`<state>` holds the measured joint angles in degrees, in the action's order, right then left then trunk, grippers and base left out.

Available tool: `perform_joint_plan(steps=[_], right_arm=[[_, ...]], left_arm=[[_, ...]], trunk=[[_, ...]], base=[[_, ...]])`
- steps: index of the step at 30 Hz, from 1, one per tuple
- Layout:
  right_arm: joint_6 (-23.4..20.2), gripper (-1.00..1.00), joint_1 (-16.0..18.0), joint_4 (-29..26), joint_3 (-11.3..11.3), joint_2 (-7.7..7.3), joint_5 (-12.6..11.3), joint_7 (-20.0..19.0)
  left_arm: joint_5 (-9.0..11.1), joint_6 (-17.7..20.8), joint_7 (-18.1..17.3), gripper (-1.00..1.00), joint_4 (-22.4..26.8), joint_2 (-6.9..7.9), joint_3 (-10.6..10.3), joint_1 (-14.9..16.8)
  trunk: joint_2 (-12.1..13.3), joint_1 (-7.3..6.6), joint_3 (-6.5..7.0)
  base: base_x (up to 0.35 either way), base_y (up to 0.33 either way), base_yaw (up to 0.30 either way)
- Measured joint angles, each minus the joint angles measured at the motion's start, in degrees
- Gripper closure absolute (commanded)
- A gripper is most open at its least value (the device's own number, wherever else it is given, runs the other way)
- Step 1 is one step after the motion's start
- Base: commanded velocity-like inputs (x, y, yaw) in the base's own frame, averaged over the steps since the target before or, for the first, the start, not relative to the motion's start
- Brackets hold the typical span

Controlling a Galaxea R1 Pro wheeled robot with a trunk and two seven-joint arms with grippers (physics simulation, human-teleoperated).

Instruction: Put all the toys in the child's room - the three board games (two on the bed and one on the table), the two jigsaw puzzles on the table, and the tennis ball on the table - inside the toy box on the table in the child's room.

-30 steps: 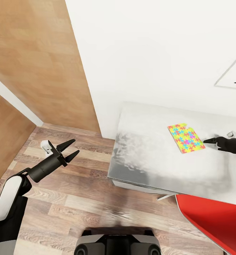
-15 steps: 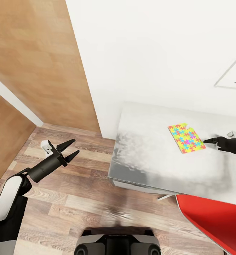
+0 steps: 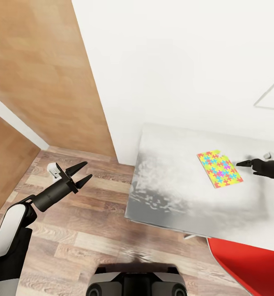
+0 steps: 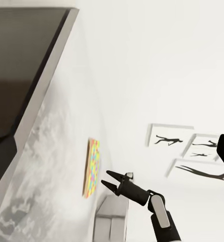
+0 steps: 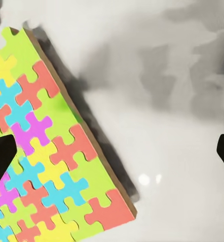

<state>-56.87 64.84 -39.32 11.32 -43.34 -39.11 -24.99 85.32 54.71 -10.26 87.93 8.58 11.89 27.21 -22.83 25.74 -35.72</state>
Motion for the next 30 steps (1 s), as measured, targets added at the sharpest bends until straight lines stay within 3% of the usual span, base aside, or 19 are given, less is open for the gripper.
perform_joint_plan(steps=[9, 20, 24, 30], right_arm=[[0.0, -1.0, 0.0, 0.0, 0.0, 0.39, 0.0, 0.0], [0.0, -1.0, -0.6, 0.3, 0.1, 2.04, 0.1, 0.0], [0.4, -1.0, -0.8, 0.4, 0.1, 3.39, 1.1, 0.2], [0.8, -1.0, -0.9, 0.6, 0.1, 3.46, 0.6, 0.3]], left_arm=[[0.0, 0.0, 0.0, -1.0, 0.0, 0.03, 0.0, 0.0], [0.0, -0.1, 0.0, -1.0, 0.0, 0.03, 0.0, 0.0], [0.0, -0.1, 0.1, -1.0, 0.0, 0.01, 0.0, 0.0], [0.0, -0.1, 0.0, -1.0, 0.0, -0.01, 0.0, 0.0]], trunk=[[0.0, 0.0, 0.0], [0.0, 0.01, 0.0], [0.0, -0.06, 0.01], [0.0, -0.14, 0.01]], base=[[0.036, 0.0, 0.0], [0.007, 0.0, 0.0], [0.002, 0.0, 0.0], [0.0, 0.0, 0.0]])
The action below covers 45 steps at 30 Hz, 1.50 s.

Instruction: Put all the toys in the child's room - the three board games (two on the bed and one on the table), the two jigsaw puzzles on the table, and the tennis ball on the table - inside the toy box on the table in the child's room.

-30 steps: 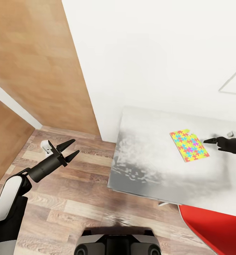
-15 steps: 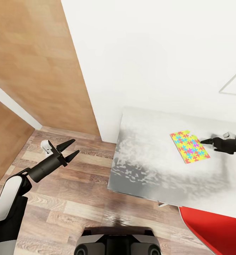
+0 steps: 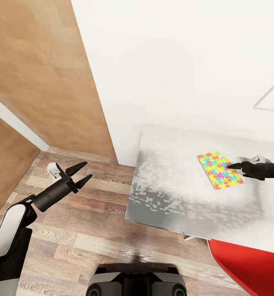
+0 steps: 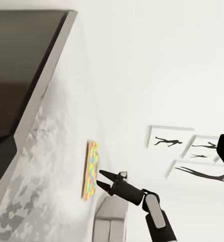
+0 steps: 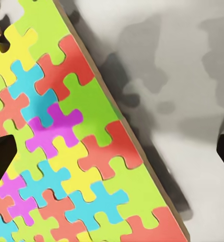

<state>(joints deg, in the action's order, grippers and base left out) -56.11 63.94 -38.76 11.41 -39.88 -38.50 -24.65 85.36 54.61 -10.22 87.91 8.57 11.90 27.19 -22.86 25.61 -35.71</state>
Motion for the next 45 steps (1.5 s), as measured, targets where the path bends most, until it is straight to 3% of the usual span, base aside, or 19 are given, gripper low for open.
perform_joint_plan(steps=[15, 17, 20, 22, 25, 28, 36, 42, 45], right_arm=[[0.3, -1.0, -0.1, 0.3, 0.0, -0.09, 0.1, 0.0], [0.3, -1.0, -0.1, 0.4, 0.1, -0.13, 1.5, 0.1], [0.2, -1.0, -0.1, 0.3, 0.1, 0.6, 1.3, 0.0], [0.3, -1.0, -0.1, 0.3, 0.0, 1.85, 1.7, 0.1], [-0.3, -1.0, -0.1, 0.2, 0.0, 2.93, 0.3, 0.1], [-0.2, -1.0, -0.1, 0.2, 0.0, 2.9, 1.3, 0.0], [-0.3, -1.0, -0.1, 0.1, -0.1, 2.83, 1.3, 0.0], [-0.4, -1.0, -0.1, 0.1, -0.1, 1.41, 1.3, 0.0], [-0.3, -1.0, -0.1, 0.1, -0.2, 1.59, 1.6, -0.1]], left_arm=[[0.0, 0.0, 0.0, -1.0, 0.0, -0.02, 0.0, 0.0], [0.0, 0.0, 0.0, -1.0, 0.0, -0.02, 0.0, 0.0], [0.1, 0.0, 0.0, -1.0, 0.0, -0.02, 0.0, 0.0], [0.1, 0.0, 0.0, -1.0, 0.0, -0.02, 0.0, 0.0], [0.1, 0.0, 0.0, -1.0, 0.0, -0.03, 0.0, 0.0], [0.1, 0.0, 0.0, -1.0, 0.0, -0.02, 0.0, 0.0], [0.1, 0.0, 0.0, -1.0, 0.0, 0.0, 0.0, 0.0], [0.1, 0.0, 0.0, -1.0, 0.0, 0.01, 0.0, 0.0], [0.1, 0.0, 0.0, -1.0, 0.0, -0.01, 0.0, 0.0]], trunk=[[0.0, -0.06, 0.0], [0.0, -0.17, -0.01], [0.0, -0.45, -0.01], [0.0, -0.77, -0.01], [0.0, -1.06, -0.01], [0.0, -1.06, -0.01], [0.0, -0.98, -0.01], [0.0, -0.58, -0.01], [0.0, -0.64, -0.01]], base=[[0.0, 0.0, 0.022], [0.0, 0.0, 0.168], [0.0, 0.0, 0.209], [0.0, 0.0, 0.232], [0.0, 0.0, 0.255], [0.0, 0.0, 0.27], [-0.037, 0.0, 0.28], [-0.153, 0.0, 0.285], [-0.081, 0.0, 0.286]])
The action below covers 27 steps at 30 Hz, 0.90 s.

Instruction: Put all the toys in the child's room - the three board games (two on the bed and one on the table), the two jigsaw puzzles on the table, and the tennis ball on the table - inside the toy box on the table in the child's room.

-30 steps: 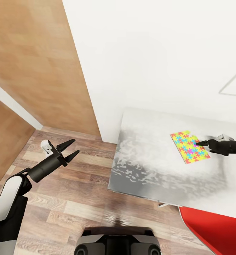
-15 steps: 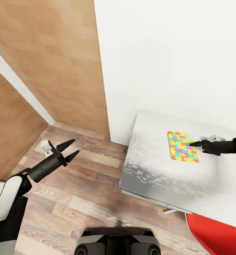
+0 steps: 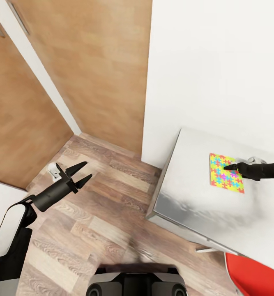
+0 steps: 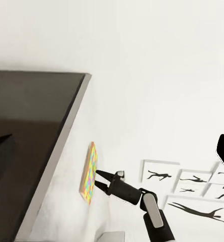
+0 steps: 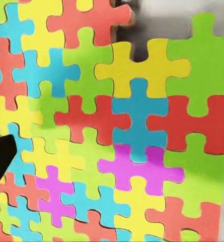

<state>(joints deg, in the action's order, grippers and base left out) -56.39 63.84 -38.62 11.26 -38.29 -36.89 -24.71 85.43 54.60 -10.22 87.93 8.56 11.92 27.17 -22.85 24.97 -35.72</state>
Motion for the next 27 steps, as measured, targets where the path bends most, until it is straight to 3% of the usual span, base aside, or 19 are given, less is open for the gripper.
perform_joint_plan(steps=[2, 4, 5, 20, 27], right_arm=[[0.0, -1.0, 0.0, 0.0, 0.1, 0.43, 0.2, 0.0], [-0.2, -1.0, 0.0, 0.0, 0.0, 1.28, -1.2, 0.1], [-0.1, -1.0, 0.0, 0.0, 0.1, 1.26, -0.4, 0.1], [-0.1, -1.0, 0.0, 0.0, 0.1, 1.28, -0.4, 0.1], [-0.1, -1.0, 0.0, 0.0, 0.0, 1.22, -0.5, 0.0]], left_arm=[[0.0, 0.0, 0.0, -1.0, 0.0, -0.01, 0.0, 0.0], [0.0, 0.0, 0.0, -1.0, 0.0, -0.01, 0.0, 0.0], [0.0, 0.0, 0.0, -1.0, 0.0, 0.0, 0.0, 0.0], [0.0, 0.0, 0.0, -1.0, 0.0, -0.01, 0.0, 0.0], [0.0, 0.0, 0.0, -1.0, 0.0, -0.08, 0.0, 0.0]], trunk=[[0.0, -0.15, 0.01], [0.0, -0.38, -0.01], [0.0, -0.38, 0.0], [0.0, -0.38, 0.0], [0.0, -0.33, 0.0]], base=[[-0.046, 0.0, 0.287], [-0.037, 0.0, 0.287], [-0.026, 0.0, 0.287], [-0.008, 0.0, 0.286], [-0.001, 0.0, 0.14]])
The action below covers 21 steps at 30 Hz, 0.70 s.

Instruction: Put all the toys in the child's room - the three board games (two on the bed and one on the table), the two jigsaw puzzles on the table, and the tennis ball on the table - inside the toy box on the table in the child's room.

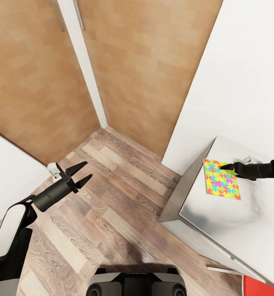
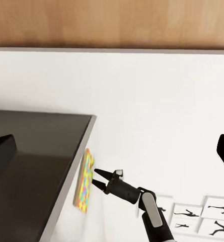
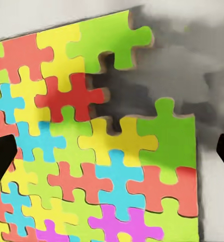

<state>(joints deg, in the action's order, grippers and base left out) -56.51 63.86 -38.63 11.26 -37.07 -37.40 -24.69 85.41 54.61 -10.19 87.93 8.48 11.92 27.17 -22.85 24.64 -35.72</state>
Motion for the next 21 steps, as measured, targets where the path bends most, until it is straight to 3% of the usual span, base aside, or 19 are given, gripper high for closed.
perform_joint_plan(steps=[21], right_arm=[[-0.1, -1.0, 0.0, -0.4, -0.1, -0.01, -0.4, -0.1]], left_arm=[[-0.1, -0.2, 0.0, -1.0, 0.0, -0.01, -1.5, 0.0]], trunk=[[0.0, 0.14, 0.0]], base=[[0.0, 0.0, 0.021]])
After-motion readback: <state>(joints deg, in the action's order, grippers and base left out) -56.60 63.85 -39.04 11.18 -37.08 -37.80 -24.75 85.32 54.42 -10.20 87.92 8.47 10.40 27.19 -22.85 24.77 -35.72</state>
